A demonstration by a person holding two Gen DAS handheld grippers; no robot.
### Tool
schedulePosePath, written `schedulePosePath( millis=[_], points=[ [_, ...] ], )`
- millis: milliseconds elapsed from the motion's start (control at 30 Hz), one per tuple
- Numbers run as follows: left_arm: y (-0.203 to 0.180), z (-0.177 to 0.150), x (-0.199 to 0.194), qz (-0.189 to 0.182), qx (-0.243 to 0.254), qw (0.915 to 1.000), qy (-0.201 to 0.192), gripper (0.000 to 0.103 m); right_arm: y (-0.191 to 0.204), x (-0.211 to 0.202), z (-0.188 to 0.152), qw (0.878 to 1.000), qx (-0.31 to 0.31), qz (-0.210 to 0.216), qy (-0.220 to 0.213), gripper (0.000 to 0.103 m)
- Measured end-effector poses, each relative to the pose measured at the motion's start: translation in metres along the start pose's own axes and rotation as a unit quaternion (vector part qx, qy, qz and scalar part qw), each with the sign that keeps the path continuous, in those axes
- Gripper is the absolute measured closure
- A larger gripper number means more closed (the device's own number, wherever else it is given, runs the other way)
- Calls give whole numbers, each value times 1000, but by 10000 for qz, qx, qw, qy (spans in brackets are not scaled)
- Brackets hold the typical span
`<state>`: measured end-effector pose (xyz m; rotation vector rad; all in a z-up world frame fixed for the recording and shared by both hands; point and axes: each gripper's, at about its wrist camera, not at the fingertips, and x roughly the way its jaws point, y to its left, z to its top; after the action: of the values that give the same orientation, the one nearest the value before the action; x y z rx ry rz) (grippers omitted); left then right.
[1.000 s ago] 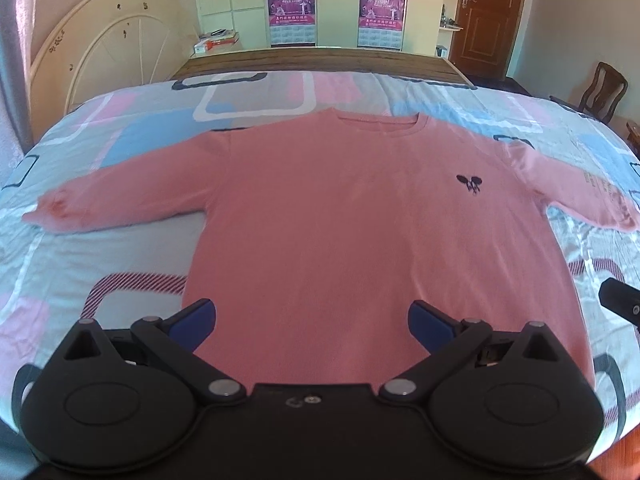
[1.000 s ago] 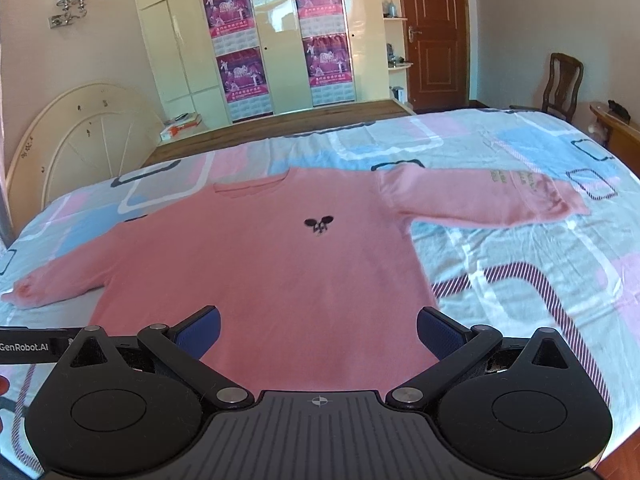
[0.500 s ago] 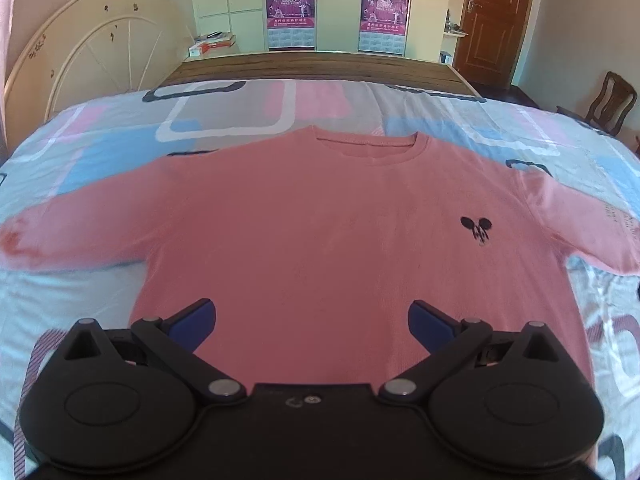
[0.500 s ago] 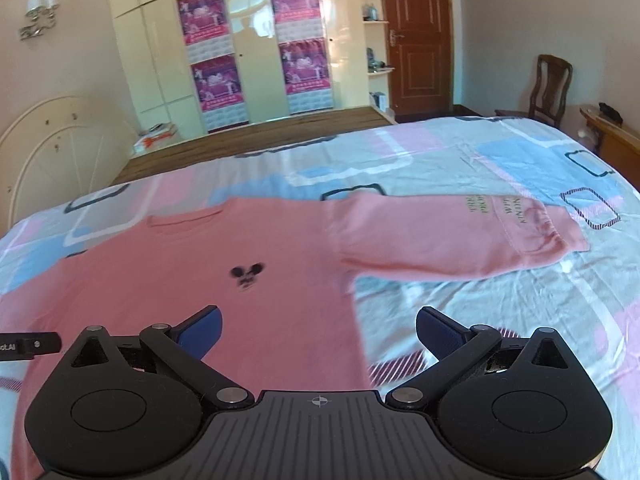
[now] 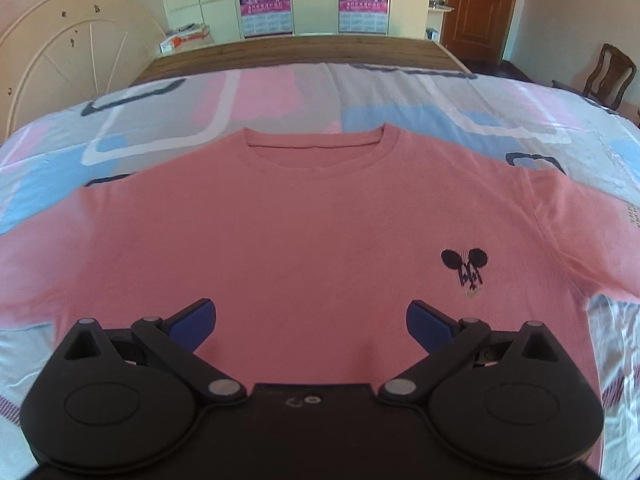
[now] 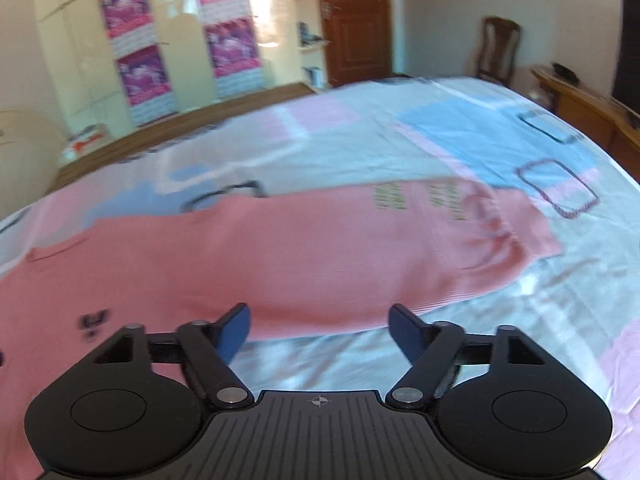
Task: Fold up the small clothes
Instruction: 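Reach the right tool to the green-printed sleeve cuff and close on it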
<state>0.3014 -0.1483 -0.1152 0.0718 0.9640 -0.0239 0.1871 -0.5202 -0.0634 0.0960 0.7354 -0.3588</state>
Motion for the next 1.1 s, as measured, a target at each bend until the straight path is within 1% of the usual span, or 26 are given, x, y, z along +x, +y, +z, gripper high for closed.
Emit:
schedulePosePath(
  millis=[67, 167, 333, 400, 433, 467, 500, 567, 600, 633, 667, 700, 733, 767, 800, 867, 933, 1033, 1100],
  points=[
    [-7, 5, 9, 44, 33, 10000, -7, 2, -21, 10, 5, 9996, 188, -196, 39, 39],
    [-16, 10, 23, 37, 141, 9999, 10, 3, -53, 20, 10, 9977, 450, -500, 108, 44],
    [-25, 15, 44, 105, 173, 9997, 156, 6, -95, 34, 13, 9924, 800, -909, 215, 47],
    [-26, 17, 51, 91, 159, 9995, 243, 11, -108, 42, 13, 9901, 959, -984, 274, 48],
    [-26, 17, 53, 97, 149, 9995, 276, 12, -114, 46, 14, 9891, 1030, -1010, 298, 51],
    [-26, 18, 56, 85, 130, 9994, 309, 17, -119, 49, 14, 9883, 1095, -1014, 301, 55],
    [-25, 18, 58, 61, 111, 9994, 327, 21, -124, 53, 15, 9877, 1162, -1008, 292, 55],
    [-24, 20, 63, 56, 89, 9991, 398, 27, -132, 57, 19, 9865, 1268, -1006, 236, 58],
    [-23, 20, 65, 85, 92, 9990, 429, 32, -133, 59, 21, 9862, 1279, -1034, 200, 60],
    [-23, 21, 67, 110, 107, 9990, 427, 34, -134, 62, 23, 9861, 1289, -1036, 150, 66],
    [-23, 21, 67, 134, 128, 9990, 415, 35, -138, 66, 25, 9855, 1336, -1039, 98, 78],
    [-22, 21, 68, 148, 142, 9989, 412, 35, -140, 66, 26, 9845, 1417, -1035, 41, 86],
    [-22, 21, 68, 159, 137, 9989, 417, 35, -143, 68, 28, 9840, 1493, -971, -14, 99],
    [-21, 21, 68, 166, 136, 9989, 420, 37, -145, 70, 29, 9835, 1575, -891, -55, 100],
    [-21, 21, 69, 170, 145, 9988, 425, 38, -144, 71, 29, 9830, 1599, -903, -75, 100],
    [-19, 22, 69, 165, 140, 9987, 454, 40, -140, 71, 31, 9839, 1537, -903, -162, 100],
    [-16, 24, 69, 145, 71, 9987, 483, 40, -132, 67, 35, 9858, 1439, -796, -333, 100],
    [-7, 27, 67, 93, -113, 9986, 507, 38, -107, 57, 45, 9903, 1139, -545, -577, 100],
    [1, 29, 65, 77, -227, 9983, 528, 38, -79, 48, 53, 9936, 805, -293, -736, 100]
  ],
)
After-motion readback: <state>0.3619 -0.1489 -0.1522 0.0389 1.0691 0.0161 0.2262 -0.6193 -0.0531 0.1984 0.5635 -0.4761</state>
